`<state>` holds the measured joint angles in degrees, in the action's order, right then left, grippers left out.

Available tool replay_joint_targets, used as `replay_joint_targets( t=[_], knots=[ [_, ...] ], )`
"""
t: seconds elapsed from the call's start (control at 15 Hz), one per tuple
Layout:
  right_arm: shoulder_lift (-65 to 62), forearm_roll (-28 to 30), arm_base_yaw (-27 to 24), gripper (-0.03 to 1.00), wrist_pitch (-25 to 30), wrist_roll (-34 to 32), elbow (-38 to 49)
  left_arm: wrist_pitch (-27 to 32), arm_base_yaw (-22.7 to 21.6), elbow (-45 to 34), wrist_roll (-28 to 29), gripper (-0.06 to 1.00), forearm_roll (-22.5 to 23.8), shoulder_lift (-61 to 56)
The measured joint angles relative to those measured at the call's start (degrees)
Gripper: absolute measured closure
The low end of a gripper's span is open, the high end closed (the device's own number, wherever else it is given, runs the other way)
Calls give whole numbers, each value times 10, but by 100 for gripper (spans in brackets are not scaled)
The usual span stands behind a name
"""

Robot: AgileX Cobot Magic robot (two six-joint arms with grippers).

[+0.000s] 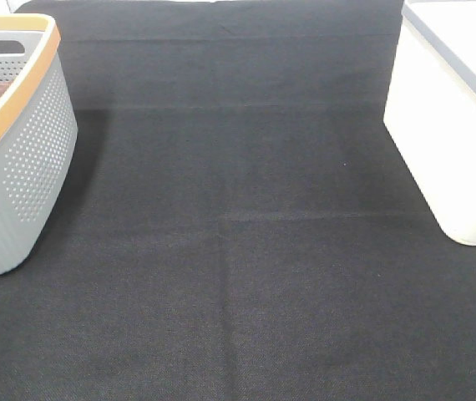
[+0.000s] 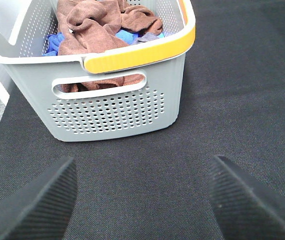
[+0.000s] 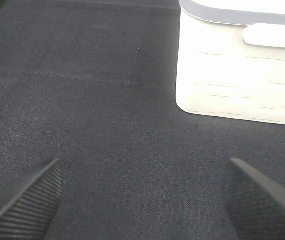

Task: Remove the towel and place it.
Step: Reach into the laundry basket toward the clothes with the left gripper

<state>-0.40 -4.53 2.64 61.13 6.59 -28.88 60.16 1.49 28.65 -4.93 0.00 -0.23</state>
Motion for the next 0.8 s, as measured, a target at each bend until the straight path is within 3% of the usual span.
replay_joint_targets(
  t=[0.8],
  knots=[
    [0, 0, 0, 14, 0, 0, 0, 0, 0, 0, 0, 24, 0, 0]
  ],
)
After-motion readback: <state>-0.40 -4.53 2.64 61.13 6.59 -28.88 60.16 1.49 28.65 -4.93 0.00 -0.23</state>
